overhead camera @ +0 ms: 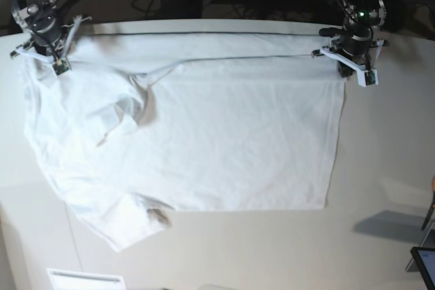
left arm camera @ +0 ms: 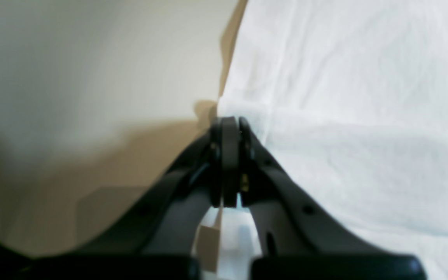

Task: Fold the T-shirt properly
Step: 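Drag the held folded edge with both grippers to straighten the shirt, then release the edge and move both grippers to the shirt's hem corners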

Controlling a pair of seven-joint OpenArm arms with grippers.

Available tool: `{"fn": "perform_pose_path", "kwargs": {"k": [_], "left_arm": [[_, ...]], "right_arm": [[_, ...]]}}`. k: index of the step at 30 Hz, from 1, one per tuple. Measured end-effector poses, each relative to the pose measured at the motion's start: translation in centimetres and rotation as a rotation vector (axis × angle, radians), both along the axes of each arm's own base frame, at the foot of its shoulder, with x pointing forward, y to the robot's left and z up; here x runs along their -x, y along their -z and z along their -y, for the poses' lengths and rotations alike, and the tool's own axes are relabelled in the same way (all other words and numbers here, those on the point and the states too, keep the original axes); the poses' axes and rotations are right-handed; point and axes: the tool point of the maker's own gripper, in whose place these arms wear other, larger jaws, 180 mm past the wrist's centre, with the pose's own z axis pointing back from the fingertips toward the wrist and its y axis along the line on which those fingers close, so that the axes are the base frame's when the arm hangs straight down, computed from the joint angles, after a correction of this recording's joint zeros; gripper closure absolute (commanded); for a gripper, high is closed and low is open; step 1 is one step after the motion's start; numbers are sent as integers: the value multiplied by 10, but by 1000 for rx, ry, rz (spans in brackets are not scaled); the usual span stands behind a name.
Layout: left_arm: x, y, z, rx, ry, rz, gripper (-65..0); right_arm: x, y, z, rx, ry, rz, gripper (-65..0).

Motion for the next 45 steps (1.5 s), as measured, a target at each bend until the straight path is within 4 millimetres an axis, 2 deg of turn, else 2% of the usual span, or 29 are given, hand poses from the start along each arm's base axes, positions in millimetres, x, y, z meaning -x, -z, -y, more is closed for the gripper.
{"fn": "perform_pose_path", "kwargs": {"k": [7,17,30,33,37,40,42,45], "left_arm": [[13,-1,0,-14,7,-24,0],[10,-4,0,-18,10,-13,0],[-9,-36,2,-62,47,25,0],[-15,-42,3,-64,48,45,0],[-40,-60,3,-70,49,123,0],[-53,-70,1,-77,53,159,0],[-65,-81,-4,-99,58,189,0],[-87,-98,-6,-112,52,255,0]], "right_arm": [[0,0,0,0,0,0,-20],[1,-4,2,19,-2,-3,-17],[-16,-21,1,35,-5,59,-17],[-42,-36,-3,21,-27,160,-17],[-79,-61,-10,-3,-55,295,-23],[-110,-79,-1,23,-60,359,-26],[-140,-92,8,22,-46,417,-52],[-172,-85,21,8,-18,380,-104]]}}
